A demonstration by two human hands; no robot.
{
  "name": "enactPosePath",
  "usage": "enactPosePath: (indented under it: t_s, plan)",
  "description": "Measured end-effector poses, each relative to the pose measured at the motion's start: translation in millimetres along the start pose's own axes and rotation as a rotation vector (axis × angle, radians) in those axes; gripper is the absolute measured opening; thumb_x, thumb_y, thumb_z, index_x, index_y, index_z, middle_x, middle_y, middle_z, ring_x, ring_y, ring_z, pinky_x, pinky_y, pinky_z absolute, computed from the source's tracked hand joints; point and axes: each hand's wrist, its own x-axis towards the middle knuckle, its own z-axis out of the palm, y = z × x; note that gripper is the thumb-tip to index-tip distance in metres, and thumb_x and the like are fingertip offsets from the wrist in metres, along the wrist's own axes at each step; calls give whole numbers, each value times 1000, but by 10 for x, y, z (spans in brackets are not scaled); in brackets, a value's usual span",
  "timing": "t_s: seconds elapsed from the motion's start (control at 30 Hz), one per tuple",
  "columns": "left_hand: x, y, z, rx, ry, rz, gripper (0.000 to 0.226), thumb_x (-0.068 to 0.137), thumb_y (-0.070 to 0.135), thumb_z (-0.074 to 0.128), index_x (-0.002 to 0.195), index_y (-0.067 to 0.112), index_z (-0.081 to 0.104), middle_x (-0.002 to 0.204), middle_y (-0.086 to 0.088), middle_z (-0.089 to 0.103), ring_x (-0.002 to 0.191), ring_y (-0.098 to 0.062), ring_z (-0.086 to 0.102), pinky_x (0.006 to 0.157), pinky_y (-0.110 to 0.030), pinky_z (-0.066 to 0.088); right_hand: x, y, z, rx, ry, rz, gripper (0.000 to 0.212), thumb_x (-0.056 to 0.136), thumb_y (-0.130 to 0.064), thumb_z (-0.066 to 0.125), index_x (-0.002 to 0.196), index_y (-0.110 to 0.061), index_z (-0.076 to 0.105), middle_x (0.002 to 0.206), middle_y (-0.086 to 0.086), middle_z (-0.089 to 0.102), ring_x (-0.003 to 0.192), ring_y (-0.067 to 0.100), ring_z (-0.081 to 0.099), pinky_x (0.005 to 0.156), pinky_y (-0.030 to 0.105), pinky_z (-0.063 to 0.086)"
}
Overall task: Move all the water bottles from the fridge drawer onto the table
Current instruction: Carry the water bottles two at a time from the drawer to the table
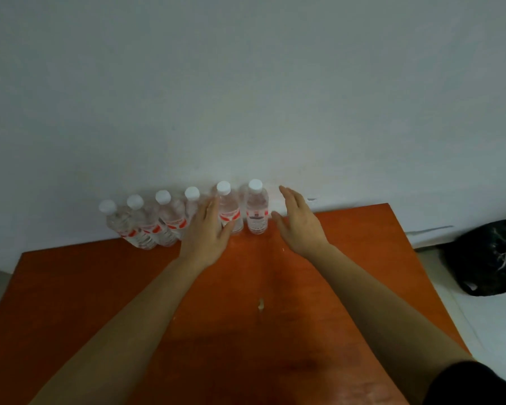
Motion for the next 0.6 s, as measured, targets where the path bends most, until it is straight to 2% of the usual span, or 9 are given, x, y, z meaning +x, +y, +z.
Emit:
enactPosePath:
  t_s: [0.07,0.2,0.4,0.53,0.6]
  plan:
    - [-113,152,-124,130,17,-8,66,101,54,33,156,20,23,163,-8,23,149,-31,24,116,-54,30,-119,0,-226,-71,54,-6,59,105,-40,42,157,-20,23,163,10,23,145,30,34,107,48,43]
    - [-286,592,-442,340,137,3,70,98,61,10,154,23,30,164,-11,19,151,-34,17,119,-56,21,-313,-10,-762,-192,173,-44,62,105,-48,32,157,-18,22,165,14,14,151,32,19,119,48,27]
    - [-544,1289,-678,439,310,81,69,101,62,15,157,23,19,166,-16,7,153,-35,5,118,-59,12,-800,-42,-1495,-333,413,-62,64,104,-53,29,158,-19,22,167,15,8,154,32,5,124,50,11]
    - [-745,1784,-703,455,333,201,72,98,64,7,159,25,6,166,-14,-8,153,-33,-8,120,-60,4,-1391,85,-1945,-490,513,-20,67,103,-56,27,159,-20,20,167,16,5,154,33,1,124,53,7]
    - [-842,2036,-724,418,327,286,74,97,65,4,159,26,3,166,-12,-12,152,-32,-11,120,-61,3,-1743,158,-2146,-572,551,60,68,103,-59,25,160,-21,16,167,15,0,154,32,-4,124,53,3]
